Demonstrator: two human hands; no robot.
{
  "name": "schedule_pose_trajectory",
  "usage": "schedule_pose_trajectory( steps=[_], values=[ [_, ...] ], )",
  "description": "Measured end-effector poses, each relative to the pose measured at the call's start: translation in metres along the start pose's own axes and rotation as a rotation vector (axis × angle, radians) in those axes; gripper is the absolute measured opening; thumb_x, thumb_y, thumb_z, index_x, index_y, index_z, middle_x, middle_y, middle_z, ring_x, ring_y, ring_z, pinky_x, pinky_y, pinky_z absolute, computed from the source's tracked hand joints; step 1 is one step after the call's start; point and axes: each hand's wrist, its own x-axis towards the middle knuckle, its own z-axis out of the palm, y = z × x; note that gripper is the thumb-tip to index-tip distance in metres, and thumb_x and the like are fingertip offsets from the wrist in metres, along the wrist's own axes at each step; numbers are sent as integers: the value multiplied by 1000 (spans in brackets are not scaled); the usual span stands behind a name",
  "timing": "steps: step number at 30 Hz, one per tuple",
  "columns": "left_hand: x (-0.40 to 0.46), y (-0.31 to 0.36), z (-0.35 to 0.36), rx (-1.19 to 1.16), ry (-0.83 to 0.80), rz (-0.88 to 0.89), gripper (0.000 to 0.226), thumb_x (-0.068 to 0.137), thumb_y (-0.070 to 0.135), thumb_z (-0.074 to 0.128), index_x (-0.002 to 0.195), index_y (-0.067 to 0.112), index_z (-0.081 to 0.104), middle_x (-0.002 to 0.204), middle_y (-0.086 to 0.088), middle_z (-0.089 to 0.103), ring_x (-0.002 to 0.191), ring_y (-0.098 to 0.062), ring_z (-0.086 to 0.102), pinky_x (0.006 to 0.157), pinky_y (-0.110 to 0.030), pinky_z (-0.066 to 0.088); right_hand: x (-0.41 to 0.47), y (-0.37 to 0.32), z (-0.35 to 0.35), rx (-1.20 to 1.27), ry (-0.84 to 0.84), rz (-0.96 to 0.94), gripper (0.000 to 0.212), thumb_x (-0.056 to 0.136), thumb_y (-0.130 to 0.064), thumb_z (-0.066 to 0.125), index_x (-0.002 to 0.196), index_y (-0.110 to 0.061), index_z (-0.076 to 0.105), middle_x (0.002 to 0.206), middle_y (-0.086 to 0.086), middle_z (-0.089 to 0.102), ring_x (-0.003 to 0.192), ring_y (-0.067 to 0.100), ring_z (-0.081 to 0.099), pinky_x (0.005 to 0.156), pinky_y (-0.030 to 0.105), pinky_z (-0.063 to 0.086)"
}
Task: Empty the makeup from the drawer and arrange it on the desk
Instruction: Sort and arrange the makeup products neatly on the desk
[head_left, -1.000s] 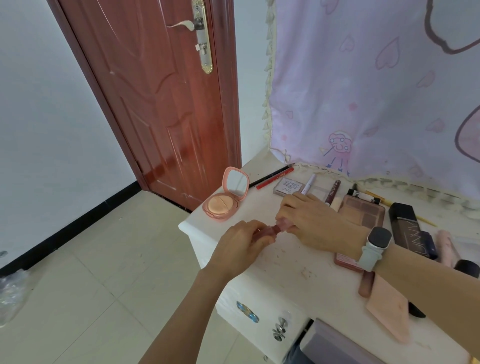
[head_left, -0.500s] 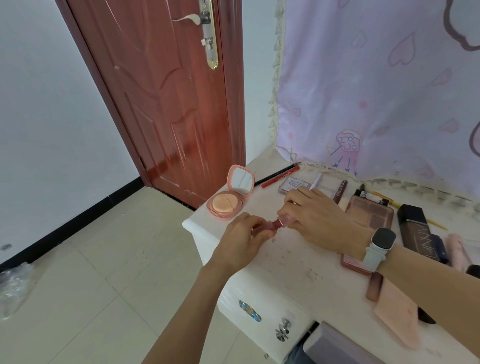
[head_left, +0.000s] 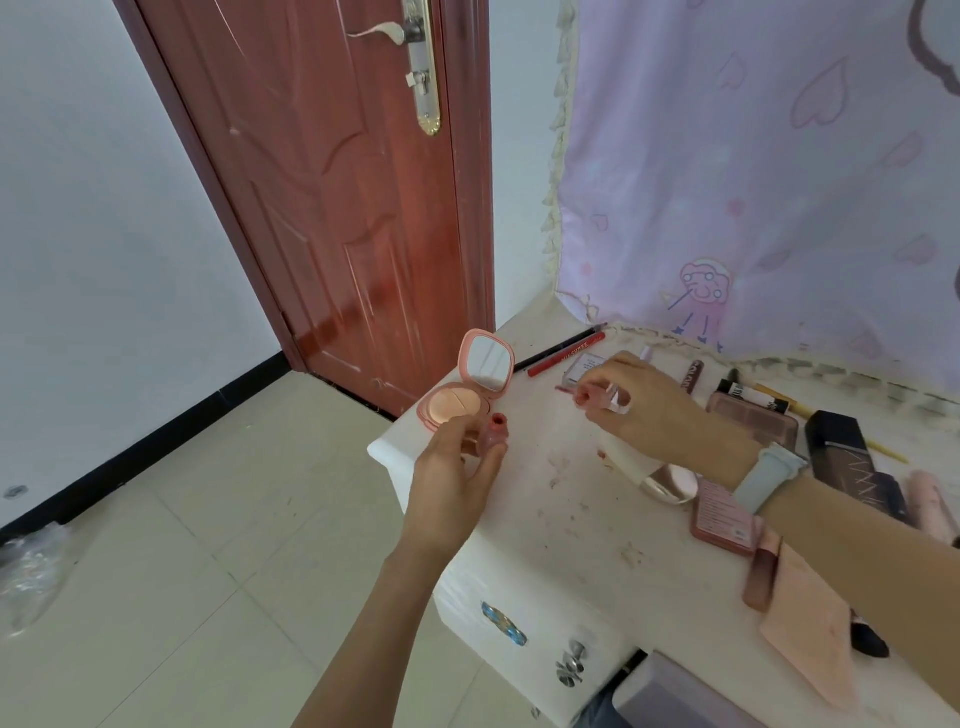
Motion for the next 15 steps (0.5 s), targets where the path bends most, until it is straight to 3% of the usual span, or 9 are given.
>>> schedule_pose_trajectory(
  steps=[2,5,9,15],
  values=[
    [-1,3,3,10,88,-30,17,83,24,68,96,14,65,81,17,60,82,0,56,73,-1,36,1,-8,9,95,36,25,13,90,-30,56,92,-18,60,89,-11,55,71,0,46,66,14,37],
    [-2,-2,8,110,199,-67,17,78,32,72,92,22,70,87,18,58,92,-8,51,84,-25,35,7,-20,21,150,-36,36,17,87,-32,59,95,-18,64,94,-9,61,77,6,47,70,25,40],
    [-5,-11,14,223,255,-146,19,76,37,72,89,24,70,89,7,65,88,-17,53,74,-25,19,22,-28,36,83,-118,19,19,81,-29,66,91,-13,63,90,1,57,84,13,46,74,30,39],
    [-3,-10,26,328,307,-62,22,73,34,71,90,20,72,76,3,69,72,-24,57,69,-30,25,39,-34,43,-61,-288,-41,21,83,-23,62,94,-5,64,94,8,64,93,23,50,79,36,42]
  ],
)
